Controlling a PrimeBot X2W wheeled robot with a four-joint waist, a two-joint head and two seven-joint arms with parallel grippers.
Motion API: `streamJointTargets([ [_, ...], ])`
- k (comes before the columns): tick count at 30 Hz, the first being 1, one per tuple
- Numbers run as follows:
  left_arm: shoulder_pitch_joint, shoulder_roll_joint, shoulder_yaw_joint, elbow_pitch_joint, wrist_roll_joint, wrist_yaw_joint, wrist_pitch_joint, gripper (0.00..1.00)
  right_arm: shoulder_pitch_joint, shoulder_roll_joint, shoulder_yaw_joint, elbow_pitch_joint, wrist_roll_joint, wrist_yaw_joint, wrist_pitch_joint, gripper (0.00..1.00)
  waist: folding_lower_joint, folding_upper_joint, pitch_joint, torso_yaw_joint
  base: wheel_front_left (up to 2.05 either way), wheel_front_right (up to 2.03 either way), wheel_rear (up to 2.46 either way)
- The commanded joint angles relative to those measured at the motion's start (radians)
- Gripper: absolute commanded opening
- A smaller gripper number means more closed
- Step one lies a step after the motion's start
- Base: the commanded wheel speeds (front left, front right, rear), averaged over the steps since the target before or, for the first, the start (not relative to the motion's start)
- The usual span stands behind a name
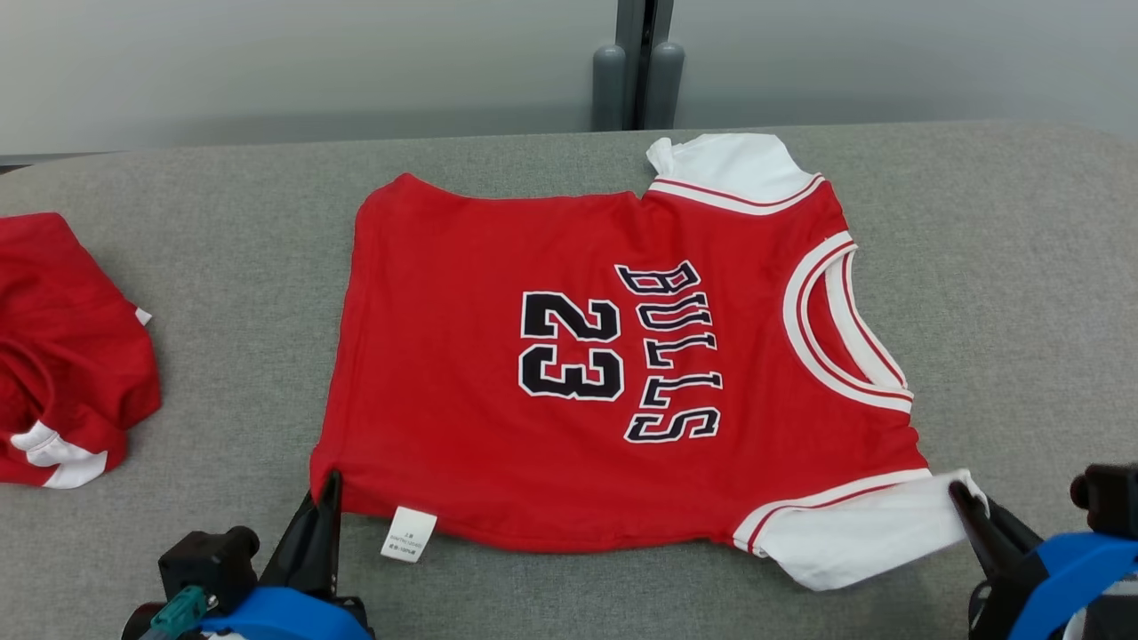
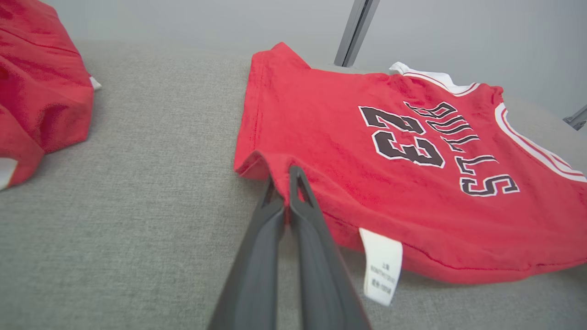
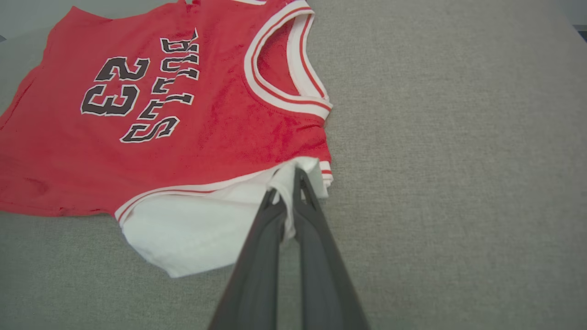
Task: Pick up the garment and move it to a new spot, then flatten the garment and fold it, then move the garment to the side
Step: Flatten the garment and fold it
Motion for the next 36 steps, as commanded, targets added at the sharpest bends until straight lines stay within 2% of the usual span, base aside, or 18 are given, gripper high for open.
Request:
streamJointTargets([
  [1,-0.024,-0.002,-0.002,-0.004,0.005,-0.001,0.005,0.00,-0.022,-0.002,0.007,-0.009,-0.011,0.000,-0.008,0.00,0.0000,-0.0001,0.004,-0.001,0.00,0.00,0.00],
  [12,-0.139,-0.069,0.022,0.018,-0.053,0.034,0.057,0.00,-0.213,-0.020,0.065,0.034,-0.029,0.000,0.011,0.00,0.0000,-0.0001,0.054,0.011,0.00,0.00,0.00],
  [28,-0.279,-0.106,0.026,0.126,-0.086,0.042,0.100,0.00,-0.425,-0.064,0.083,0.194,0.035,0.000,-0.131,0.00,0.0000,-0.0001,0.109,0.016,0.00,0.00,0.00],
  [36,-0.345,-0.110,0.026,0.219,-0.076,0.050,0.104,0.00,-0.496,-0.078,0.080,0.278,0.013,0.000,-0.204,0.00,0.0000,-0.0001,0.139,0.030,0.00,0.00,0.00],
])
